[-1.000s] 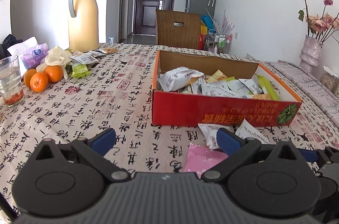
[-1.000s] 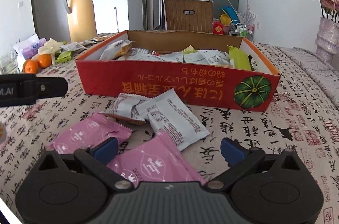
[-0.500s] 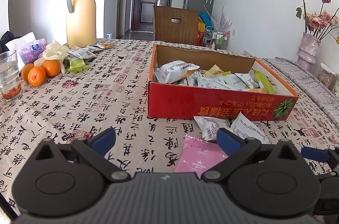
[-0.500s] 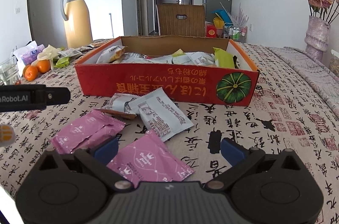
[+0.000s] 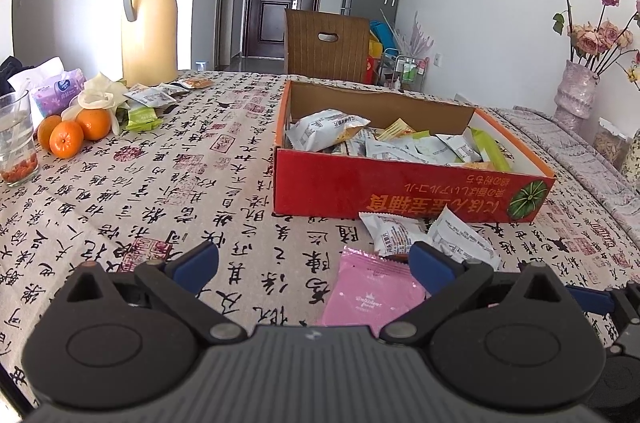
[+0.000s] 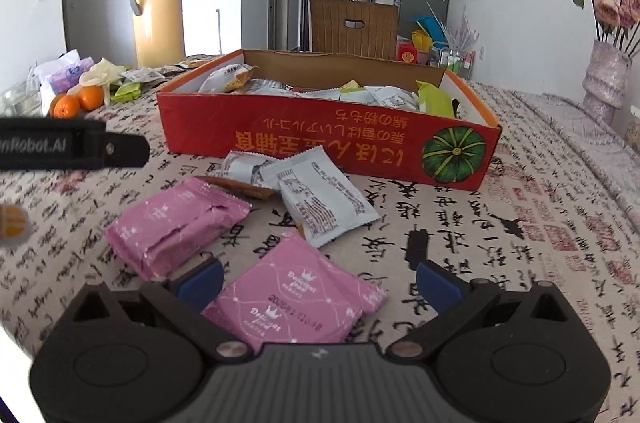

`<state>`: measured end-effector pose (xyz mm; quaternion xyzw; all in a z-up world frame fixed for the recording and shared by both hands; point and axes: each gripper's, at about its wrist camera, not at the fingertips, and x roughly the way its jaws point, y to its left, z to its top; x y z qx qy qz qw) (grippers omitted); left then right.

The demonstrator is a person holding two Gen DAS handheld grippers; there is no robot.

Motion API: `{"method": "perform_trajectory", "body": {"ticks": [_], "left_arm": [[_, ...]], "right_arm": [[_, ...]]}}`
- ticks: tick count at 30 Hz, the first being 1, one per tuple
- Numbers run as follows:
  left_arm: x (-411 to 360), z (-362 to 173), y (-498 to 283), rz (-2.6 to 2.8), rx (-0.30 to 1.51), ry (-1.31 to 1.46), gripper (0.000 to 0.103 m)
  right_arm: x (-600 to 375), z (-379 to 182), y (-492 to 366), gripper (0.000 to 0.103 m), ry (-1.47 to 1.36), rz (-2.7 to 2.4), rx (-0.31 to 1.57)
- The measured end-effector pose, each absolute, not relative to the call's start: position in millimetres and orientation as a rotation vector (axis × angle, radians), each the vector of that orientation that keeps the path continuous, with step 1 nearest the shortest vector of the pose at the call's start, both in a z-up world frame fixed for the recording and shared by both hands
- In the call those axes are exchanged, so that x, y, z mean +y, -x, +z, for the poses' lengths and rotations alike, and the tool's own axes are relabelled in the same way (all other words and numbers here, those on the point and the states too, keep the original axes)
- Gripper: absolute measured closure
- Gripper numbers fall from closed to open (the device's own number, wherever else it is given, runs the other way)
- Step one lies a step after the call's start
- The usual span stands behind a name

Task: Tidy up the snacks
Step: 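Grasp a pink packet with the right gripper, then grasp the other pink packet with the left gripper while the right gripper holds its packet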

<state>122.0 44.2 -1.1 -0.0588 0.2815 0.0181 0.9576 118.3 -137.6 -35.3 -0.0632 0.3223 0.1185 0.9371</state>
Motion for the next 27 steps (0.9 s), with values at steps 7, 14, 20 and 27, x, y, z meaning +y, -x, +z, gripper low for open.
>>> {"method": "perform_trajectory", "body": {"ticks": [7,14,20,27], "left_arm": [[40,0,-119,0.028,0.569,0.116,0.0],[37,-2,-119,0.026,0.578,0.106,0.0],[34,-7,-121,0.019,0.602,0.098,0.0],[28,-13,-128,0.001,0.642,0.083,0.0]], "right_arm": [[-154,-39,-113,0.001,0.145,0.219,0.666],[-169,-48,-115,0.021,0.076,0.253,0.7],[-171,-45,-109,0.043,0.073,0.282,0.672],[-187,-38,-109,0.043,0.01,0.265,0.622]]}}
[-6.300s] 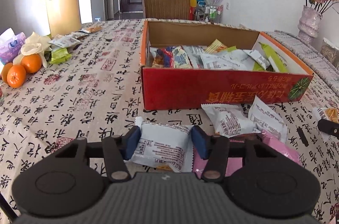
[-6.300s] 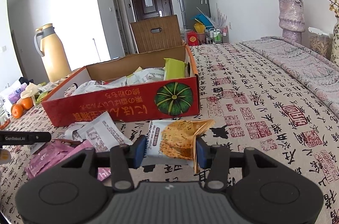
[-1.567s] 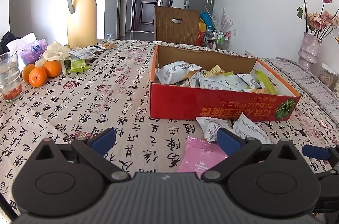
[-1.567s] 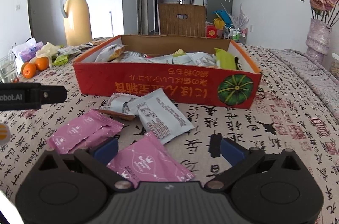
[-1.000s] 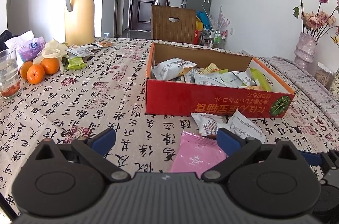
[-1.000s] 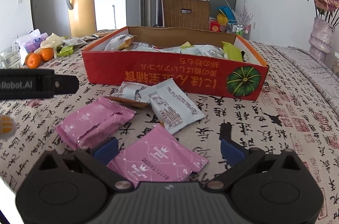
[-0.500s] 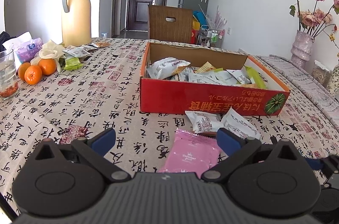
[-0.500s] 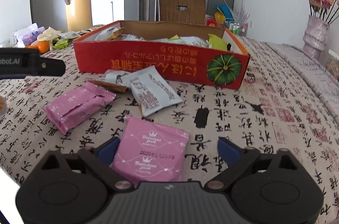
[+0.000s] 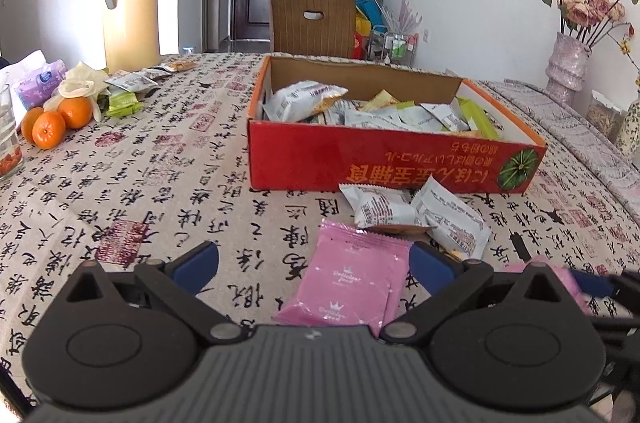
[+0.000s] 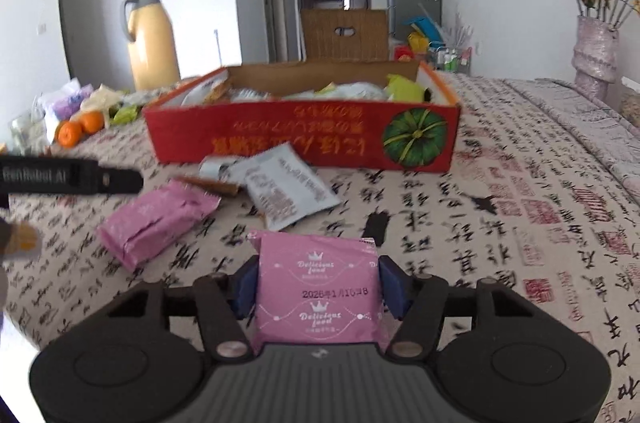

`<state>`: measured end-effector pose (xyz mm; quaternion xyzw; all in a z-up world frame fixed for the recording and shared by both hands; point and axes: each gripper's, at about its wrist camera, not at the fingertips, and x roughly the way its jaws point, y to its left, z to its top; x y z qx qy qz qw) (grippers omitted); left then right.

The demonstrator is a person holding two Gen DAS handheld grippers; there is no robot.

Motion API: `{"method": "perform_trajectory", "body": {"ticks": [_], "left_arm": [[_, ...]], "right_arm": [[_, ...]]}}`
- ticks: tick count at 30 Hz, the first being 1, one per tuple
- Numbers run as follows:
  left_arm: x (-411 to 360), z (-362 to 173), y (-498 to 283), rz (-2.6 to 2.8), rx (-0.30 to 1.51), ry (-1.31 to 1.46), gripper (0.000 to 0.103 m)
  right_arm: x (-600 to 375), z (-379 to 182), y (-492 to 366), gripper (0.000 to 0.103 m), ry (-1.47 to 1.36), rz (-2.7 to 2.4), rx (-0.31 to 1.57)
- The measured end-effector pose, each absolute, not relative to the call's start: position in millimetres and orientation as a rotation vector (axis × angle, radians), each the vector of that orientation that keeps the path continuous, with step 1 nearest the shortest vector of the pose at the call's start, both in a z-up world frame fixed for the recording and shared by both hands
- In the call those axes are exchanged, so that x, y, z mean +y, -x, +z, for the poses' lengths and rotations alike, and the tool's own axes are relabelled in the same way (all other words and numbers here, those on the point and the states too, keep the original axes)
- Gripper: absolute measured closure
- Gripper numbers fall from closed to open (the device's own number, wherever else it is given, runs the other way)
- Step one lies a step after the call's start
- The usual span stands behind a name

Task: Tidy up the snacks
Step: 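Grasp the other pink packet with the left gripper while the right gripper holds its packet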

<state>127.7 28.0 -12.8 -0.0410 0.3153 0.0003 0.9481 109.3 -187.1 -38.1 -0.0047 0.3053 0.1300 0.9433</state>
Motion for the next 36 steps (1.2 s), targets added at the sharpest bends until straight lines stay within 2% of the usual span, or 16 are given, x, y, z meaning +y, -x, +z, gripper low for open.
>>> {"method": "perform_trajectory", "body": {"ticks": [18,22,24,26,27,36], "left_arm": [[-1,-44,-161,-0.021,0.781,0.02,0.001],[-4,-44,-160,-0.017,0.775,-0.001,0.013],[-5,-43,-159,-0.02,0.766,-0.009,0.023],[-6,-41,-157,-0.028,0.759,-0.014,0.037],[-7,-41,-156,-0.035,0.755,-0.017,0.04],[-9,-40,-151,-0.046,0.741,-0.028,0.04]], "right_arm": [[-234,-34,-124,0.043,-0.085,0.168,0.548],[-236,-36,-127,0.043,-0.095,0.175,0.553],[-236,-37,-126,0.043,-0.098,0.179,0.554],[-236,-38,-127,0.043,-0.1,0.182,0.555],[-236,-38,-127,0.043,-0.101,0.183,0.555],[-238,-38,-124,0.043,-0.107,0.183,0.553]]}}
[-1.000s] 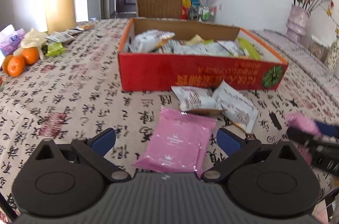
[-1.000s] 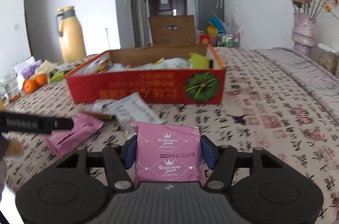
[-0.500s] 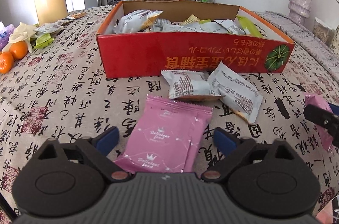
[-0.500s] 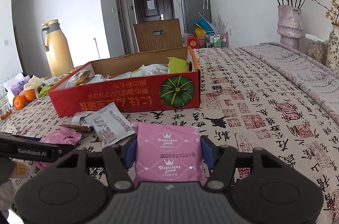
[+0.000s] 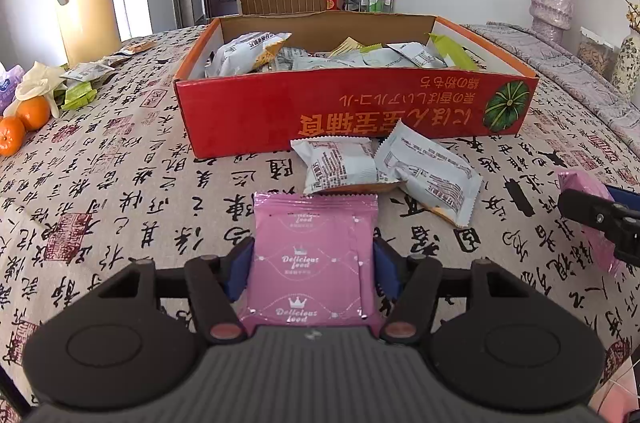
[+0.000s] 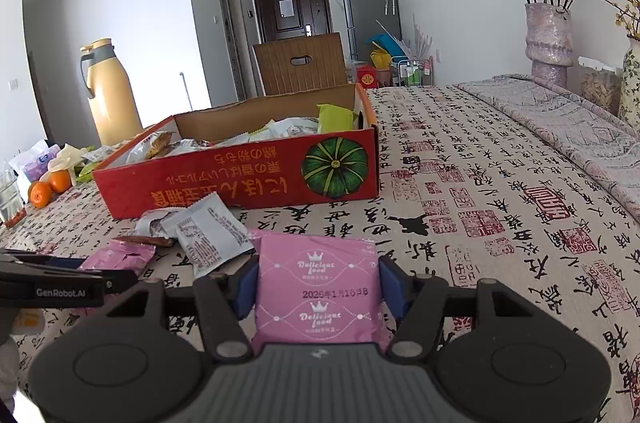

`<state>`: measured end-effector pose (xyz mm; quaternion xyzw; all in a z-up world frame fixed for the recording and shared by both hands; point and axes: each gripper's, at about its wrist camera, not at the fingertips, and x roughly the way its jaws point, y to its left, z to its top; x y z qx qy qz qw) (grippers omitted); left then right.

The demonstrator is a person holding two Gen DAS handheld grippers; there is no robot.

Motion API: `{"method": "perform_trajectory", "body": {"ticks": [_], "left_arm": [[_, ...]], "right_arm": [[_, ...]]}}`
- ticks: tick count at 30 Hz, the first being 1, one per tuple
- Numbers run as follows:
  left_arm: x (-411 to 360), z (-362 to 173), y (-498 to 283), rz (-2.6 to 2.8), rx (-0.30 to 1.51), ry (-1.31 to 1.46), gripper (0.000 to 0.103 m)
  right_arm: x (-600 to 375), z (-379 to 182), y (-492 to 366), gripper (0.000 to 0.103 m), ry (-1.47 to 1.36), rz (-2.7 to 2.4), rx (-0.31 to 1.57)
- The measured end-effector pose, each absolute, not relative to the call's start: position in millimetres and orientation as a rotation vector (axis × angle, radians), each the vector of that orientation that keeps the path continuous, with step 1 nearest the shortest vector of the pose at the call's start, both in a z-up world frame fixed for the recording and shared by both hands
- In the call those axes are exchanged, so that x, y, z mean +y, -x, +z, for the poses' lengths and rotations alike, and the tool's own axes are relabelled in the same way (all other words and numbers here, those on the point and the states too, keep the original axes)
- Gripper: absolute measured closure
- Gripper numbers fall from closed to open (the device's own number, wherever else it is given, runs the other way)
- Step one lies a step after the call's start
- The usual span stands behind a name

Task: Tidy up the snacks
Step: 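Carry both pink packets over the box with both grippers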

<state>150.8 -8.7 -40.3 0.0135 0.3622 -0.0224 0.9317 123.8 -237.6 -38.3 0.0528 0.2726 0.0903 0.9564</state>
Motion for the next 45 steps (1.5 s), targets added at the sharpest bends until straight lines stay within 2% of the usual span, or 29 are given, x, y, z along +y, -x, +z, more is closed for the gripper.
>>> {"method": "perform_trajectory", "body": {"ticks": [21,45], "left_arm": [[-16,13,-140,-0.061,0.564,-0.043,0.04],[-32,72,-232,-0.048,0.408,-0.032,0.04]], "right_arm": [[-230,-16,-130,0.043,-0.081,0.197,0.475],[-205,39,-232,0.043,-0.052,0.209,0.313]]}}
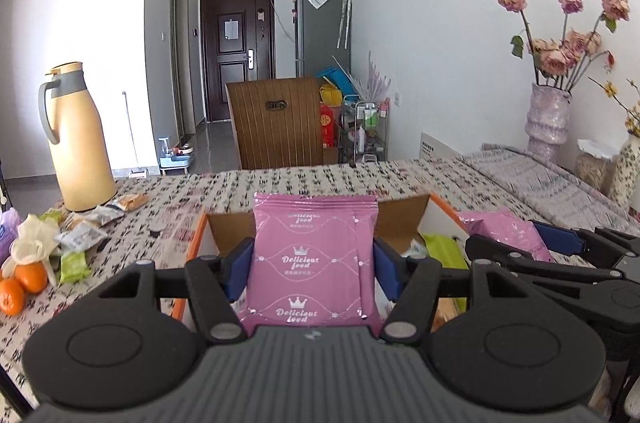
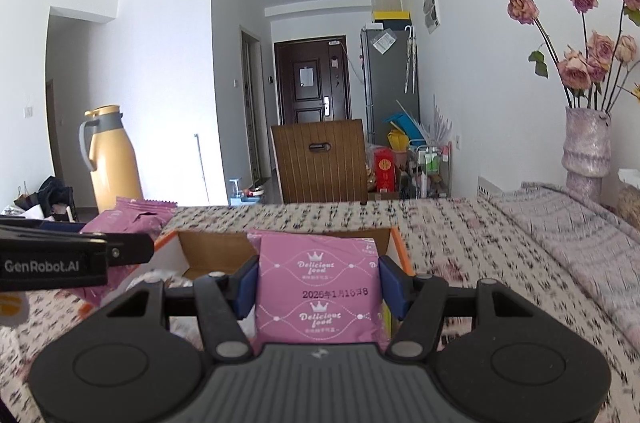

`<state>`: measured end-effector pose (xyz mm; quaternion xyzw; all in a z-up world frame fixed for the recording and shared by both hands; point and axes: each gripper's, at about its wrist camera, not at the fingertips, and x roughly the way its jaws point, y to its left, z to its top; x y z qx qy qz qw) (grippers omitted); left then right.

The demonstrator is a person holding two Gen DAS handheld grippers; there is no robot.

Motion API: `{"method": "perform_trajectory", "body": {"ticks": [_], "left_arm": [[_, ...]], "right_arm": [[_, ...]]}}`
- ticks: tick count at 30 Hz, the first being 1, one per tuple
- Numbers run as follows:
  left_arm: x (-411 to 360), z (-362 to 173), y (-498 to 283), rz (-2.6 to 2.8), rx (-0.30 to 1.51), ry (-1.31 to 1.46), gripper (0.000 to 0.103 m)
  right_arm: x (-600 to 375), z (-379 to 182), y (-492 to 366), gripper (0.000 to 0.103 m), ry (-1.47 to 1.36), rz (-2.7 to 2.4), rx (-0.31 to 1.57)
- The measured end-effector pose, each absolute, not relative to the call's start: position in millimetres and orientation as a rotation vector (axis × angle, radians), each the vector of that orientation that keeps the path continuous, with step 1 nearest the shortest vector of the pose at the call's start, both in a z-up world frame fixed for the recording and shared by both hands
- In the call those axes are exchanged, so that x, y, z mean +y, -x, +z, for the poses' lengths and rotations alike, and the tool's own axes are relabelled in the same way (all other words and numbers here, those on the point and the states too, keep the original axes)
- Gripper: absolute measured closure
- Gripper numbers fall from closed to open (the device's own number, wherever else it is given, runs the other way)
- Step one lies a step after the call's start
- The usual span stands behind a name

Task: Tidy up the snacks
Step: 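Carry both pink packets over the box with both grippers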

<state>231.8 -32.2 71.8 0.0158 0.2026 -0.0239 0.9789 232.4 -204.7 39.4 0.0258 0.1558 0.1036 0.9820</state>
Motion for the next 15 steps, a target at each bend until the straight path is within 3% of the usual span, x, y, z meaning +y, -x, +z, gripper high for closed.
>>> {"method": "perform_trajectory", "body": {"ticks": [15], "left_arm": [[-30,44,-301,0.016,0.455,0.004,0.04]], "right_arm": [[-201,19,-308,0.043,-0.087,0.19,0.363]]}}
